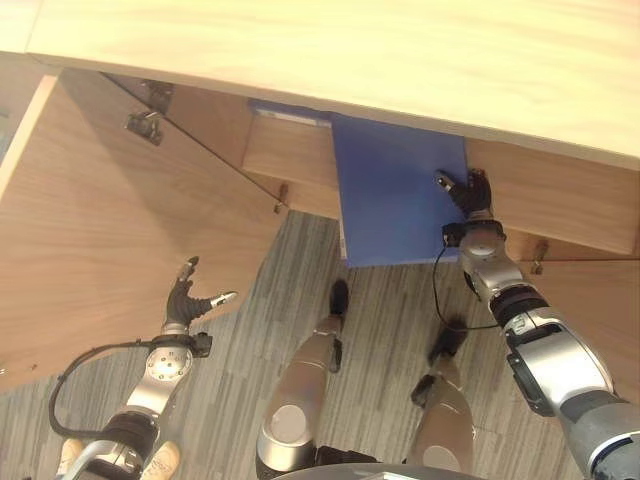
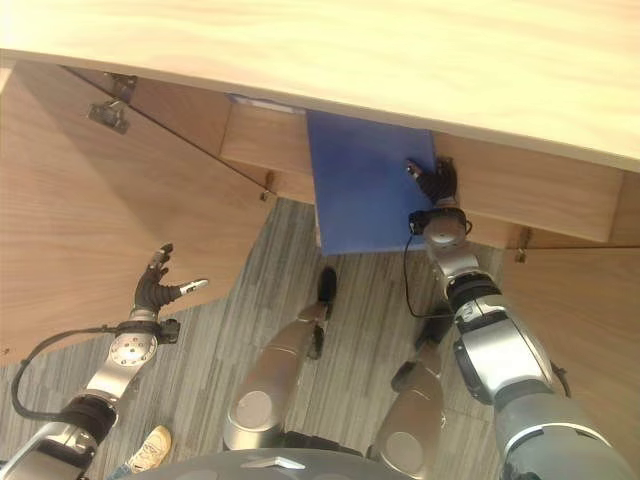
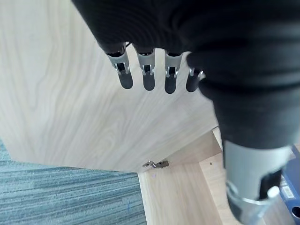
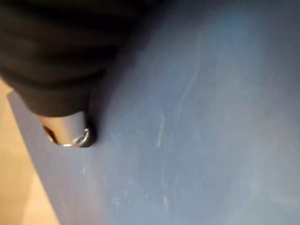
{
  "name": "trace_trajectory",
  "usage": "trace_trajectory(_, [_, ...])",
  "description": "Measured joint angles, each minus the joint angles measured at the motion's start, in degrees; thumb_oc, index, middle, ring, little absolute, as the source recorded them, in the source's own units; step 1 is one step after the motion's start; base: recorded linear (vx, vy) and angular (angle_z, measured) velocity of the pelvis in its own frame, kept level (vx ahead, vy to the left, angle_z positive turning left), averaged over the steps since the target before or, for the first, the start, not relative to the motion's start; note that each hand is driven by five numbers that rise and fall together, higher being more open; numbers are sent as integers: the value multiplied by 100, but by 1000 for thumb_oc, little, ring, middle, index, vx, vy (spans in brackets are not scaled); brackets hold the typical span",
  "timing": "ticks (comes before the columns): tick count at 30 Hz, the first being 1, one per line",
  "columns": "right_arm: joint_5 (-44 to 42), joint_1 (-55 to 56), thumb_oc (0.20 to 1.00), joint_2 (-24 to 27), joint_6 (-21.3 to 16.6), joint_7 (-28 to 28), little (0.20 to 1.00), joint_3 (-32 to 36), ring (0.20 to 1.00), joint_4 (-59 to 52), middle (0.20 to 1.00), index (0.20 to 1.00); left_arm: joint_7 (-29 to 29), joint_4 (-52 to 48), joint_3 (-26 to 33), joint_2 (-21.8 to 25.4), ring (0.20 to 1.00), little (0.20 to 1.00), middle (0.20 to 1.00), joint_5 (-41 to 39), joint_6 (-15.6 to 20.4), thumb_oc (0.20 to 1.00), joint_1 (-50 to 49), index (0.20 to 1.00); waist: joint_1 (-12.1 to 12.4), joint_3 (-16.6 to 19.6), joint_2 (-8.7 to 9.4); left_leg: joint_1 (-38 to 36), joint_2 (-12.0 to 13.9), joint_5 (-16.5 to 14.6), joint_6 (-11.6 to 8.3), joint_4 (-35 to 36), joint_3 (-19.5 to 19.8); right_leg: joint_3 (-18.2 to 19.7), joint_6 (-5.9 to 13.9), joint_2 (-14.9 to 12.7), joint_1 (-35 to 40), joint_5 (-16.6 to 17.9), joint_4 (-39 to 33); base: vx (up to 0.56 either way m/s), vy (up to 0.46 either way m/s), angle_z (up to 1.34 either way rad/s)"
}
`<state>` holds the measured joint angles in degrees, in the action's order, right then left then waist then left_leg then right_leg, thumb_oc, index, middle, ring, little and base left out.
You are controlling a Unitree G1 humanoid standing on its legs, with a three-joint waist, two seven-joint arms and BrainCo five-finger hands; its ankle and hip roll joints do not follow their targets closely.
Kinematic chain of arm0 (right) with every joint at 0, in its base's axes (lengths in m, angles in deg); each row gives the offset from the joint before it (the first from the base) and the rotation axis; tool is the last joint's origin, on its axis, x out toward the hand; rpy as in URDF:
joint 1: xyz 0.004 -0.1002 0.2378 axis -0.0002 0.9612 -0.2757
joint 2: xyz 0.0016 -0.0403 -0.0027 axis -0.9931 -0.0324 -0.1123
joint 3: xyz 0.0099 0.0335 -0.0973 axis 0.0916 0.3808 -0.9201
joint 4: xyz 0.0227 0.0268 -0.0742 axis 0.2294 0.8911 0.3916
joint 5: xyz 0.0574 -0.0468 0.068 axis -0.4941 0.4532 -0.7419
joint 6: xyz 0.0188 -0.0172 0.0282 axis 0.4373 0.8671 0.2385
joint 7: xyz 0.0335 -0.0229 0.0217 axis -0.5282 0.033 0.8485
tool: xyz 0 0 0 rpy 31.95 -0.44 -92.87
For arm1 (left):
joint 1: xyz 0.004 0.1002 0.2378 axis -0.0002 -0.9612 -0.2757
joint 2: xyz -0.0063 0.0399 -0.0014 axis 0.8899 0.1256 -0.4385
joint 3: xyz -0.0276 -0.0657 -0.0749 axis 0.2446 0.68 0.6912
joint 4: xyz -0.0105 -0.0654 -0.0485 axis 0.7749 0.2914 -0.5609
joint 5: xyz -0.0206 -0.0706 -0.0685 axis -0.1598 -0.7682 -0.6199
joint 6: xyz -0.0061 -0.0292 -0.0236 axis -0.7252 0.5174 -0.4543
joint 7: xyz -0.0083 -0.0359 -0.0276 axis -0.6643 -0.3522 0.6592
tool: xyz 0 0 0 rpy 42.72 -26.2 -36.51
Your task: Put the empty folder in the office cabinet
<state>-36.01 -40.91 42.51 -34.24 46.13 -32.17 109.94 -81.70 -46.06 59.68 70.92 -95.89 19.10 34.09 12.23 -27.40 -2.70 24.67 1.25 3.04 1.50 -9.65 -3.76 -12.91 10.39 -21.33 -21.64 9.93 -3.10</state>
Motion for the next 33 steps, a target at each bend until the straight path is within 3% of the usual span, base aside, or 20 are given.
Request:
trace_trajectory(1, [-442, -117, 200, 23, 15, -365, 200, 409, 200, 74, 200, 200, 32, -9, -44, -81, 1000, 1000, 1000, 0, 13, 1000, 2, 1000, -56, 0, 0, -9, 51, 24, -178, 51, 153, 152, 5, 14, -40, 2, 0, 44, -171, 71])
trace_trajectory(3, [-967, -194, 200, 268, -38, -912, 200, 1036, 200, 46, 200, 200, 75, -60, -379, -47, 1000, 1000, 1000, 9, 30, 1000, 4, 1000, -135, -7, 187, 13, 90, 193, -534, 201, 416, 331, -30, 114, -46, 51, 184, 72, -301, 92])
trace_trajectory(5, [-1157, -354, 200, 341, -48, -966, 200, 1124, 200, -42, 200, 200, 81, -72, -358, -171, 1000, 1000, 1000, 11, 21, 1000, -321, 1000, -109, -14, 167, -28, 481, 179, -788, 484, 474, 118, -8, 458, -253, 206, 247, 46, -173, -15])
trace_trajectory(7, [-1174, -166, 200, 410, -37, -795, 200, 845, 200, -429, 200, 200, 41, -89, -352, -306, 1000, 1000, 1000, 14, -43, 1000, -725, 1000, -75, -18, 156, -135, 768, 270, -898, 572, 515, 38, -286, 771, -207, 434, 54, 68, -182, -69])
trace_trajectory(10, [-1397, 533, 200, 702, -208, -534, 200, 792, 200, -1305, 200, 200, -70, -212, -334, -642, 1000, 1000, 1000, 24, -51, 1000, -1150, 1000, -321, -2, 7, -402, 933, 470, -990, 797, 488, 55, -339, 958, -100, 455, -18, 58, -114, -34])
trace_trajectory(14, [-1369, 98, 200, 852, -250, -680, 200, 996, 200, -414, 200, 200, -142, -210, -305, -614, 1000, 1000, 1000, 6, -44, 1000, -981, 1000, -415, 84, -196, -635, 883, 507, -1008, 1082, 416, 40, -343, 918, 49, 501, -163, 30, -16, -1])
trace_trajectory(19, [-2083, -865, 200, -44, -261, -1406, 200, 1048, 200, 811, 200, 200, -27, 53, -677, -594, 1000, 1000, 1000, 6, -122, 1000, -674, 1000, -356, 293, -566, -526, 750, 556, -939, 1267, 407, 109, -341, 809, -160, 503, -163, 9, 20, 4])
trace_trajectory(21, [-2297, -960, 200, -279, -435, -1645, 200, 1082, 200, 912, 200, 200, 57, -3, -839, -617, 1000, 1000, 1000, 12, -146, 1000, -644, 1000, -270, 389, -726, -411, 704, 604, -924, 1294, 404, 118, -318, 765, -277, 524, -162, -5, 40, 5])
trace_trajectory(24, [-2303, -1145, 200, -428, -571, -1955, 200, 1269, 200, 1022, 200, 200, 162, 39, -1071, -654, 1000, 1000, 1000, 53, -157, 1000, -579, 1000, -189, 437, -819, -339, 640, 668, -937, 1324, 414, 113, -307, 698, -342, 532, -162, -2, 33, 6])
trace_trajectory(27, [-2683, -1547, 200, -462, -880, -2165, 200, 1399, 200, 1589, 200, 200, 359, 242, -1271, -782, 1000, 1000, 1000, 76, -152, 1000, -355, 1000, -9, 440, -826, -248, 588, 672, -936, 1322, 494, 36, -284, 643, -357, 525, -163, -11, 36, 19])
trace_trajectory(33, [-3189, -1913, 200, -422, -1184, -2457, 200, 1789, 200, 1626, 200, 200, 376, 224, -1545, -781, 1000, 1000, 1000, 288, -137, 1000, -292, 1000, 235, 446, -835, 28, 425, 690, -952, 1241, 648, -115, -259, 450, -446, 541, -163, -9, 29, 23])
